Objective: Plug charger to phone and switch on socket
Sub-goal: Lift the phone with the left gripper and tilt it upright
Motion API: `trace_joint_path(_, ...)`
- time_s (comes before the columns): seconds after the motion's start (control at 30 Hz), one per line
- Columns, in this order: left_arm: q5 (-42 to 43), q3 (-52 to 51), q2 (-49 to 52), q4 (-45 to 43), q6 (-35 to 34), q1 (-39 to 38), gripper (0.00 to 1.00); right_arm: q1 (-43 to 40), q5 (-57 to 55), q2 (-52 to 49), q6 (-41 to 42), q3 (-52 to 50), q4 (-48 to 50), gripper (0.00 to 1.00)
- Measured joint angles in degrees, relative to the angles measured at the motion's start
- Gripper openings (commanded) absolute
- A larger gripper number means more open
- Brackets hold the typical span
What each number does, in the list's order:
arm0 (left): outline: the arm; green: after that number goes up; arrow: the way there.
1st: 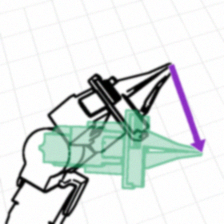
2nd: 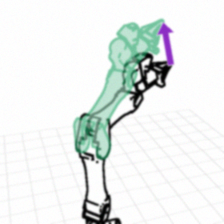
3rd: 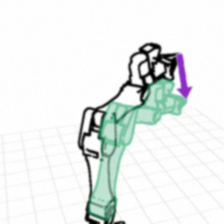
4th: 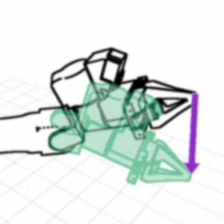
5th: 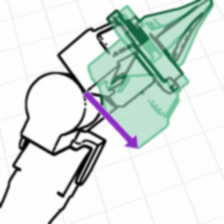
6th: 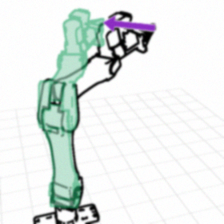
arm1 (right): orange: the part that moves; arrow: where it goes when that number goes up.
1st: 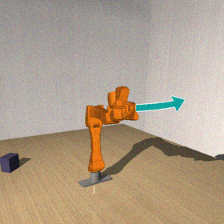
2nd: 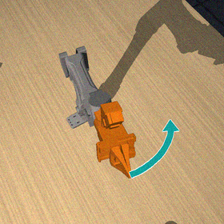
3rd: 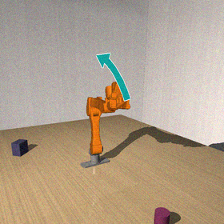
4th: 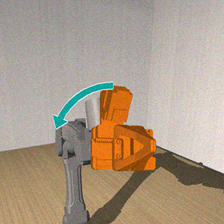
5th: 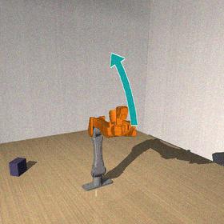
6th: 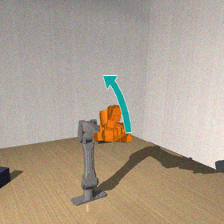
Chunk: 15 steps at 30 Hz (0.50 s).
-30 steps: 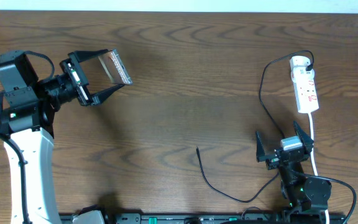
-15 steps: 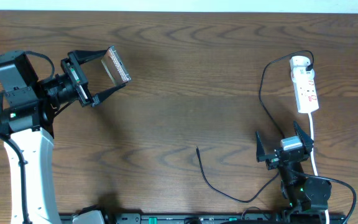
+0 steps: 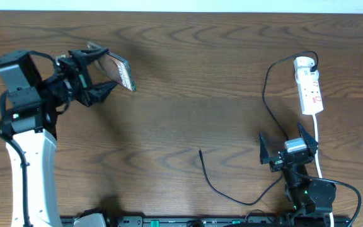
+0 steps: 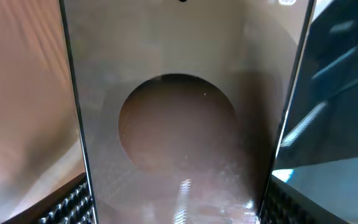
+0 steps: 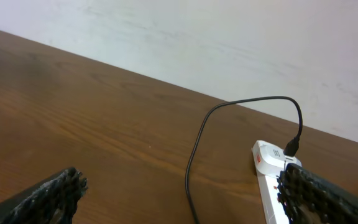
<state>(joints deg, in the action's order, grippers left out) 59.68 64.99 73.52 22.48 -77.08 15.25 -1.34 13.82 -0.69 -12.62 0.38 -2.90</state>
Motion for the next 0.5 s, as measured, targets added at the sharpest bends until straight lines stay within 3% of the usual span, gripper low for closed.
trace_joint_path(0.1,-5.11,0.0,0.0,3.93,12.94,-2.75,0.07,0.0,0.02,0.02,0.0,0.0,0.0,0.99)
trace_joint_path(0.27,-16.52,0.02,0.0,14.69,28.79,-7.96,0.07,0.0,0.02,0.02,0.0,0.0,0.0,0.99)
trace_joint_path(0.37,-27.36,0.0,0.0,20.68,33.7,-11.32,0.07,0.0,0.02,0.0,0.0,0.0,0.02,0.99)
trace_joint_path(0.5,-37.92,-0.02,0.0,21.99,36.79,-14.82,0.07,0.0,0.02,0.0,0.02,0.0,0.02,0.99)
